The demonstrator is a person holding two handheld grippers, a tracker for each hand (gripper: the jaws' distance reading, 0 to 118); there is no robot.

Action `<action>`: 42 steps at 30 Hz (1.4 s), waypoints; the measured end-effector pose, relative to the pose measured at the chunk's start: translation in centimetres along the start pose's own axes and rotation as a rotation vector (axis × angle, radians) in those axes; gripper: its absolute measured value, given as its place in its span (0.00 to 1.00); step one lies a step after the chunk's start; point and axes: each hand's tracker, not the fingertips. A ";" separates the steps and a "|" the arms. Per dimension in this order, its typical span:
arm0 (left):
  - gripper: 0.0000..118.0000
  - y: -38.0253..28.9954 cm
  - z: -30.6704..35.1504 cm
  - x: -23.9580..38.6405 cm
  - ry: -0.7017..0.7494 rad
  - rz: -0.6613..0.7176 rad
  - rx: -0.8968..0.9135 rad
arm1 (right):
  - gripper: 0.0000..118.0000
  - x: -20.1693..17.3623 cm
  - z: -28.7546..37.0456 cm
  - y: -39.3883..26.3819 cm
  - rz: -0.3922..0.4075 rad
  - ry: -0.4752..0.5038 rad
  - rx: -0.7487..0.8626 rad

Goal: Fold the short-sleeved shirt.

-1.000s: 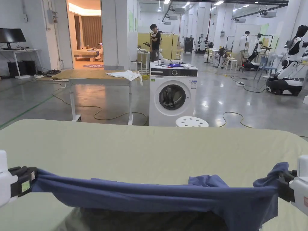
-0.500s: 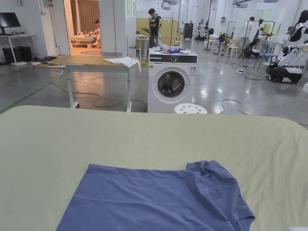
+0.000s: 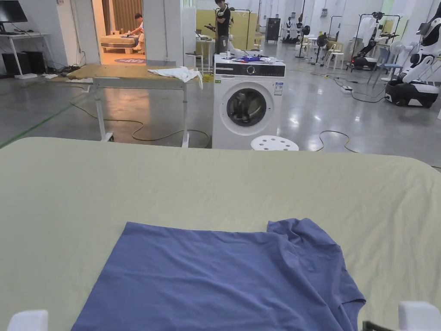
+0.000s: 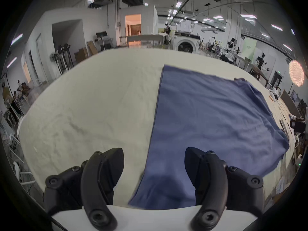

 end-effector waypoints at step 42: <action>0.21 24.0 -23.2 3.3 -0.079 -0.013 -0.012 | 0.02 -10.3 -11.3 7.3 -0.020 0.184 0.331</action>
